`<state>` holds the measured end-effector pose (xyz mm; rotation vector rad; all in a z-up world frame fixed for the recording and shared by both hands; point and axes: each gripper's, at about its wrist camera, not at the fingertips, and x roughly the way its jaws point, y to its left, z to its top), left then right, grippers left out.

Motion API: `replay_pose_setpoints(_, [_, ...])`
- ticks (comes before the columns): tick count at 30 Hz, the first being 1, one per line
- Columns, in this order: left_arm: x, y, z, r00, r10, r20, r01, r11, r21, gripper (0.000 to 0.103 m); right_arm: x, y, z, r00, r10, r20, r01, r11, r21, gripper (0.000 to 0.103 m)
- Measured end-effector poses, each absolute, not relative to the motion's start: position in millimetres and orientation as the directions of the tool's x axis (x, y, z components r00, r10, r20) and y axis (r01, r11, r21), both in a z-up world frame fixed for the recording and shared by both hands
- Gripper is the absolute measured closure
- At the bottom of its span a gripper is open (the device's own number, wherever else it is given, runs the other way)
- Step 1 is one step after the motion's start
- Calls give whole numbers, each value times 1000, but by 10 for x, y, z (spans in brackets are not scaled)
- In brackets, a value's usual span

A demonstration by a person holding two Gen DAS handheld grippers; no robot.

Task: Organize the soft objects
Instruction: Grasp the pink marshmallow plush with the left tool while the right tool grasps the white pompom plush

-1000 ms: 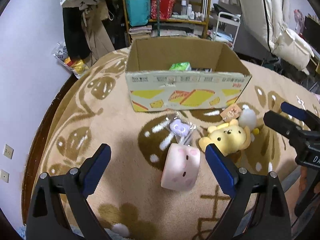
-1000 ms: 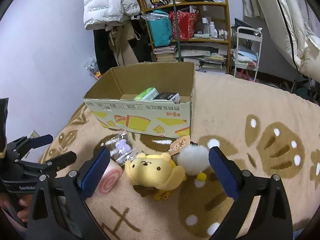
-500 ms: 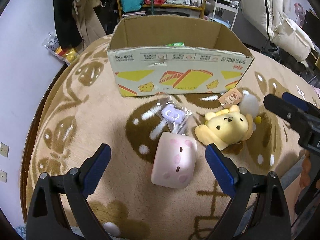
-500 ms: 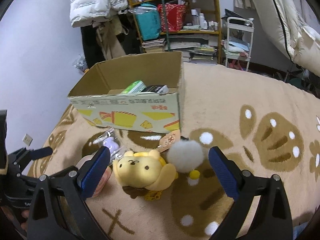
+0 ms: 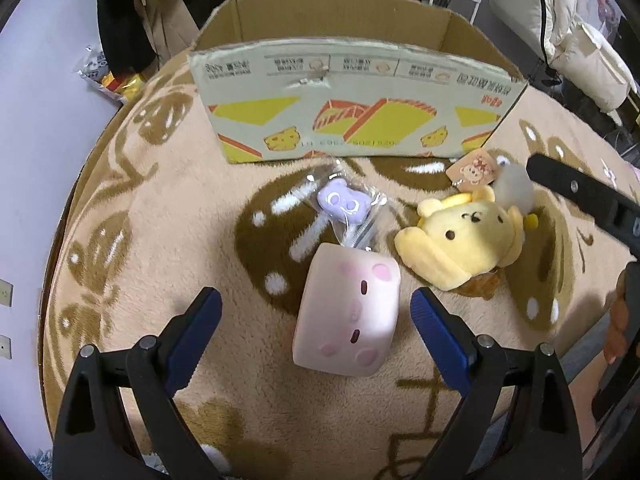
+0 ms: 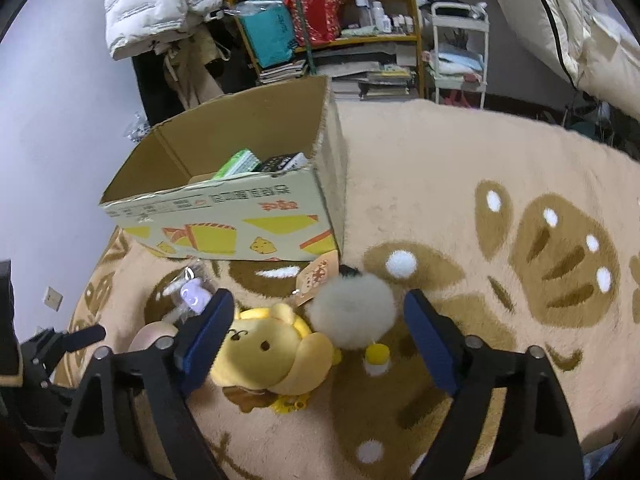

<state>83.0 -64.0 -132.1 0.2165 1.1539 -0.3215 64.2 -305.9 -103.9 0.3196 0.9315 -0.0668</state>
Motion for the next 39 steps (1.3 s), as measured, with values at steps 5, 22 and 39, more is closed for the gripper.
replay_pose_setpoints(5, [854,-680,-1414,345,-116,-931,359,933,17,9,695,-3194,-1182,568,80,-819,254,930,267,22])
replay_pose_setpoints(22, [936,-650,-1585,291,-92,-952,351,936,17,9,953,-3253,-1681,462,85,-883,296,924,243,49])
replay_pose_setpoints(39, [847,-680,-1535,263,-190,-946,384,920,-78,58,971,-3154,-1648,485,76,-871,266,936,229,67])
